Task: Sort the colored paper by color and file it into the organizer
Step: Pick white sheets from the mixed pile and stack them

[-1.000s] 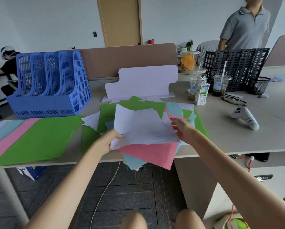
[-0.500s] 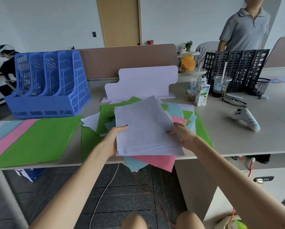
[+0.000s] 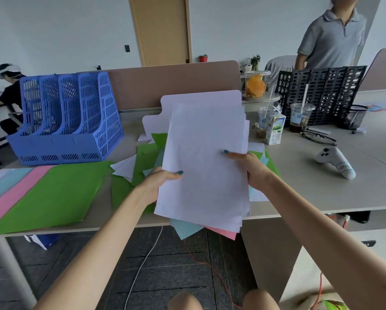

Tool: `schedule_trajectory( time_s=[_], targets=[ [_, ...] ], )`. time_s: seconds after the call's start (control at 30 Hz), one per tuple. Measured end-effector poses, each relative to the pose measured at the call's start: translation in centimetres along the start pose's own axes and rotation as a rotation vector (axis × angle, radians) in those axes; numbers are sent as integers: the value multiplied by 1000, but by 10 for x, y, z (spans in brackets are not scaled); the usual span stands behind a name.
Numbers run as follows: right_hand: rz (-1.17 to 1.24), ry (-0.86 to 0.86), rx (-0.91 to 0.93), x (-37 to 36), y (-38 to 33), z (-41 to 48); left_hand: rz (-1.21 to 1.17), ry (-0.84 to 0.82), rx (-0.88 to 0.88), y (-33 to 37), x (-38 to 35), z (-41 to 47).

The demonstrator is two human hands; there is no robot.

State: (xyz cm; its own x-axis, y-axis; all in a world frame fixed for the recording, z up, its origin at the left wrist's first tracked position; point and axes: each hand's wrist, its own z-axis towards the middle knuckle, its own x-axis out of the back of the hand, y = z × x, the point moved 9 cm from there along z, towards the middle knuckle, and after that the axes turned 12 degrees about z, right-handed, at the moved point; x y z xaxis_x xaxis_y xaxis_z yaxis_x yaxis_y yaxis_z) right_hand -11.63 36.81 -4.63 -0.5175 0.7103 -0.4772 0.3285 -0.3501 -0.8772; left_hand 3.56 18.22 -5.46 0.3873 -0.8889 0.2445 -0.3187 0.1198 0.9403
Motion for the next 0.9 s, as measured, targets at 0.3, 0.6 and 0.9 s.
schedule_trajectory(
  time_s=[0.3, 0.6, 0.9],
  targets=[
    [-46, 73, 125, -7, -5, 11, -53, -138, 12, 4, -10, 0],
    [-162, 127, 108, 6, -5, 21, 82, 114, -125, 30, -13, 24],
    [-877, 587, 185, 122, -43, 64, 173, 161, -45, 30, -37, 89]
  ],
)
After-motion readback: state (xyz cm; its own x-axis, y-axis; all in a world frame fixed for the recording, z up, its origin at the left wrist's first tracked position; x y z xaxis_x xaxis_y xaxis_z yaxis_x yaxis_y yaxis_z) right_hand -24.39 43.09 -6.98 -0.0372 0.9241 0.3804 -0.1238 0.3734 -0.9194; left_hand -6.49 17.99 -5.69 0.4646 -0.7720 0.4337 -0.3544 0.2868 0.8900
